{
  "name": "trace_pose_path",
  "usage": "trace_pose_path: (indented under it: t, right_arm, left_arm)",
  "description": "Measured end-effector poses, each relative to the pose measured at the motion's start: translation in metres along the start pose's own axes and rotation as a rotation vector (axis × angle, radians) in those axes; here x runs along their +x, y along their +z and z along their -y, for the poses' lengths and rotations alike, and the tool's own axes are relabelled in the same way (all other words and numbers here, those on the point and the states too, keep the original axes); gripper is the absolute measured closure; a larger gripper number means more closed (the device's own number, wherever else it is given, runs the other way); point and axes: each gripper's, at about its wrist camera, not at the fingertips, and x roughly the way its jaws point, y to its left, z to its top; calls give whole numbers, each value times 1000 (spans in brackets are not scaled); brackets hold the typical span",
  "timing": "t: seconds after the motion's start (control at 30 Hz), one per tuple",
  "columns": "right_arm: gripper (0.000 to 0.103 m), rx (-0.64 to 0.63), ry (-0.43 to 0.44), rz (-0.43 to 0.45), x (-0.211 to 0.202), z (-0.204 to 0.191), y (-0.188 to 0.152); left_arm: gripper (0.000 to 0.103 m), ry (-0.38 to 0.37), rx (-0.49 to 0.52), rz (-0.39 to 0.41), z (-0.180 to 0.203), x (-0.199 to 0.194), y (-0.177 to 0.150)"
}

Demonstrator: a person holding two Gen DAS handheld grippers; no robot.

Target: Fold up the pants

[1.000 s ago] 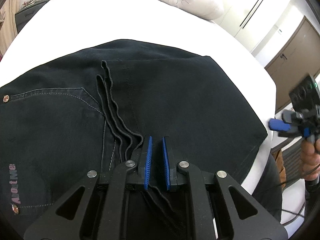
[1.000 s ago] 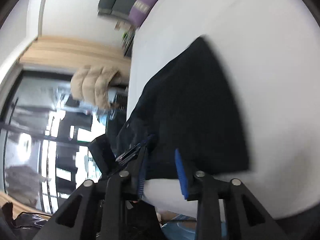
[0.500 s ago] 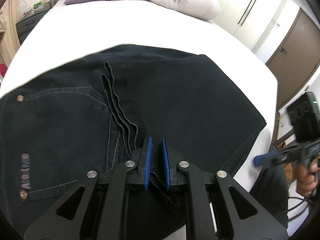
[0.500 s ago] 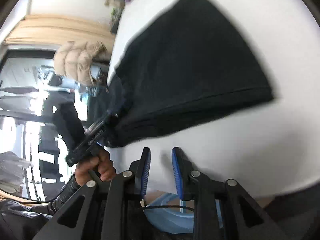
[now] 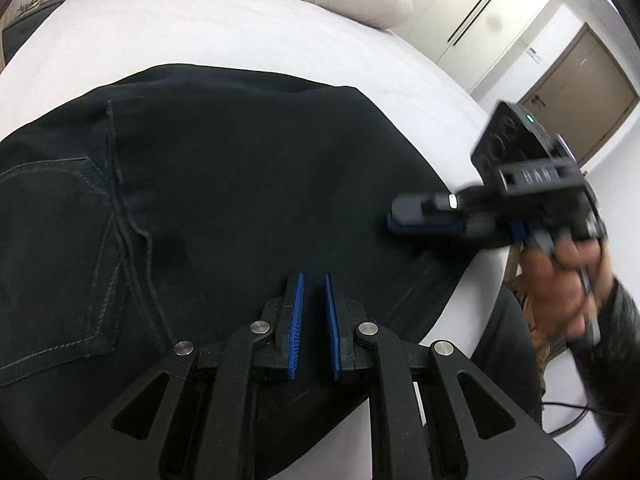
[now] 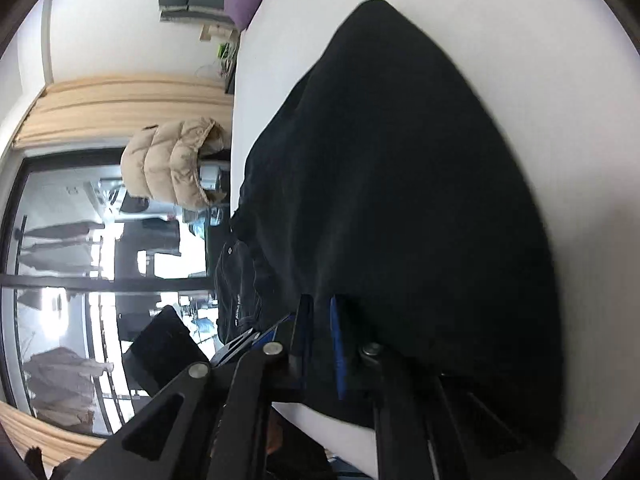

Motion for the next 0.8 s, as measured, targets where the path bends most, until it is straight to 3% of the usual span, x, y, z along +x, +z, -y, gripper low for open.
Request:
trace_pose_path:
  t: [0.13,0.3,0.33,0.4,0.5,0.6,0.67,0.8]
  right_arm:
    - [103,28,21,-39,10,7,39]
    - [102,-3,21,-73,19,6,74]
    - [100,-11,26,-66,20,2,81]
    - [82,-24,25,-56,18,-7,90]
    - [65,-72,27,-94,29,-28,109]
    - [64,-91,30,-115,31,-28,122]
    - [70,-72,36,-131,35,-21,129]
    - [97,-39,66,-149,31,8,119]
  left_arm:
    - [92,-3,-3,10,1,3,-1]
    - [92,-8,5,11,3,3,-2]
    - [92,-11,5,11,3,3,-2]
    - [92,-14,10,13,1,2,-6]
    - [92,-16,12,16,-1,4,-9]
    - [92,-23,11,14,-3,3,-10]
    - [92,-28,10,15,-6,3,-11]
    - [92,-28,9,12,-9,-1,-8]
